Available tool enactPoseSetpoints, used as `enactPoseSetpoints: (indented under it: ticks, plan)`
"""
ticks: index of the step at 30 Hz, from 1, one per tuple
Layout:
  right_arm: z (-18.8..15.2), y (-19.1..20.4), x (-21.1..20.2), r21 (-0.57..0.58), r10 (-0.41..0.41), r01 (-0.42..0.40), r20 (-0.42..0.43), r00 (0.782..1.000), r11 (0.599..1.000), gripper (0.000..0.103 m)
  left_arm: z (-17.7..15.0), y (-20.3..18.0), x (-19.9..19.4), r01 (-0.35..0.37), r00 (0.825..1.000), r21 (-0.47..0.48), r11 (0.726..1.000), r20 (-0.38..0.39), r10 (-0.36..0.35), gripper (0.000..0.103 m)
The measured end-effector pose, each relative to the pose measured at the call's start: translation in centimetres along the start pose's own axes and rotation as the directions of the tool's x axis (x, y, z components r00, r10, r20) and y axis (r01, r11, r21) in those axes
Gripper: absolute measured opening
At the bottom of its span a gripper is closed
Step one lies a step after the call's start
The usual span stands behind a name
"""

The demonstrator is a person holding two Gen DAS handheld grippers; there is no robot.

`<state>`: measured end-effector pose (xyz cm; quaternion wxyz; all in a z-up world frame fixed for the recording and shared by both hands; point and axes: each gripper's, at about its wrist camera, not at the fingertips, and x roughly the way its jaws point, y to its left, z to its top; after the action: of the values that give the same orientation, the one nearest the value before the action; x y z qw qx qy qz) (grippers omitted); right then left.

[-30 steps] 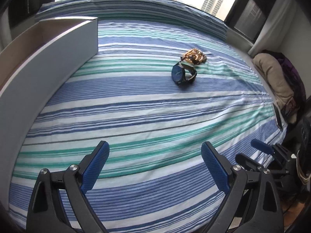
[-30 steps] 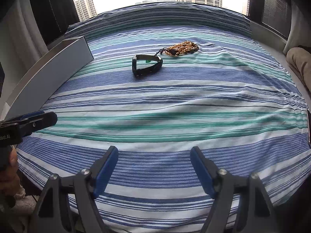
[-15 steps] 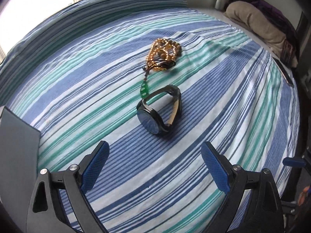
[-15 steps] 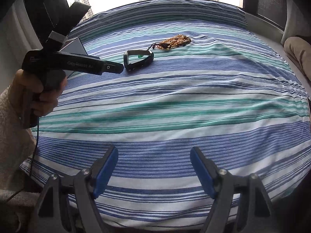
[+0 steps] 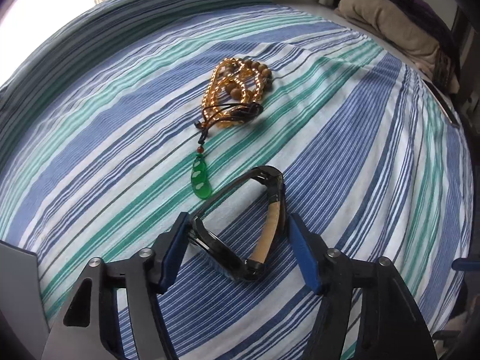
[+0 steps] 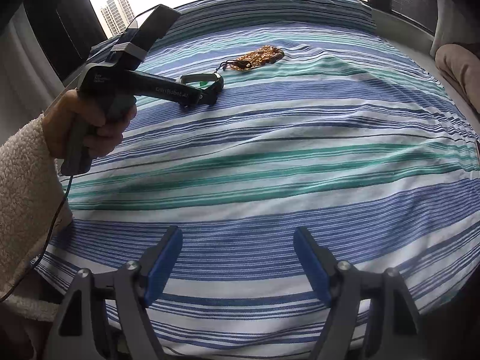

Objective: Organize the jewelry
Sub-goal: 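Grasp the black wristwatch by its strap with the left tool, then grasp the green jade pendant cord with the right tool while the left tool holds the watch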

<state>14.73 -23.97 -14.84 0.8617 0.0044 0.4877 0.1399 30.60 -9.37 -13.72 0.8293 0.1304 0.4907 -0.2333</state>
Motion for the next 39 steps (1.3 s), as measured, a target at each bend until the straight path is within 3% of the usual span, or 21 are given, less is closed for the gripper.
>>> enactPoseSetpoints:
  ticks: [7,13,16,19,20,21,22,24,26,27,29,33,35,36,39]
  plan:
    - [1.0,-0.9,-0.6,0.017,0.036,-0.036,0.013,0.999,0.999,0.078,-1.9,1.3,-2.1,0.002,1.0,-0.143,0.99,0.004,-0.001,0.053]
    - [5.1,-3.7,-0.8,0.106,0.194,-0.196,0.03,0.981,0.975,0.078,-6.6,2.7,-6.4,-0.015,1.0,-0.282,0.959,0.005,0.017,0.051]
    - [9.0,-5.4,0.9,0.147,0.263,-0.266,0.041,0.964,0.953,0.078,-9.3,3.5,-8.1,-0.026,1.0,-0.358,0.933,-0.021,0.02,0.017]
    - [13.4,-7.4,4.8,0.311,0.348,-0.333,0.009,0.938,0.89,0.075,-11.5,4.4,-9.6,-0.004,1.0,-0.42,0.907,0.005,0.007,0.017]
    - [14.8,-7.7,6.2,0.348,0.363,-0.342,0.005,0.932,0.873,0.069,-12.1,4.5,-9.8,-0.016,1.0,-0.424,0.905,0.008,0.021,0.017]
    - [16.1,-7.8,7.7,0.372,0.371,-0.343,-0.004,0.929,0.863,0.051,-12.5,4.8,-10.0,-0.03,0.999,-0.429,0.903,0.009,0.037,0.017]
    - [17.4,-7.7,9.1,0.394,0.374,-0.337,-0.019,0.927,0.855,0.045,-13.0,5.0,-10.3,-0.04,0.999,-0.435,0.9,0.01,0.05,0.017]
    - [19.3,-6.9,11.1,0.386,0.358,-0.316,-0.041,0.933,0.867,0.046,-13.7,5.3,-11.0,-0.049,0.998,-0.44,0.897,0.02,0.064,0.031]
    - [21.0,-6.1,13.0,0.349,0.33,-0.288,-0.065,0.942,0.892,0.045,-14.4,5.3,-11.9,-0.068,0.995,-0.432,0.899,0.034,0.092,0.056]
    - [21.6,-5.9,13.8,0.35,0.32,-0.277,-0.071,0.945,0.895,0.043,-14.7,5.2,-12.3,-0.082,0.993,-0.426,0.901,0.039,0.109,0.058]
    - [22.3,-5.7,14.8,0.364,0.28,-0.238,-0.065,0.958,0.9,0.043,-15.3,5.2,-12.9,-0.085,0.993,-0.424,0.901,0.041,0.113,0.058]
    - [23.1,-5.0,16.4,0.419,0.333,-0.281,-0.055,0.941,0.863,0.04,-16.2,4.9,-13.5,-0.05,0.995,-0.455,0.889,0.054,0.083,0.058]
    - [23.2,-4.7,16.9,0.432,0.311,-0.26,-0.05,0.949,0.864,0.026,-16.4,4.3,-13.6,-0.035,0.996,-0.456,0.889,0.058,0.068,0.058]
    - [23.3,-4.7,17.0,0.436,0.301,-0.25,-0.05,0.952,0.864,0.009,-16.4,3.9,-13.6,-0.024,0.996,-0.455,0.89,0.061,0.058,0.058]
    - [22.9,-4.8,16.4,0.438,0.301,-0.268,-0.006,0.954,0.858,0.006,-16.3,2.6,-13.7,0.013,0.997,-0.447,0.894,0.075,0.023,0.058]
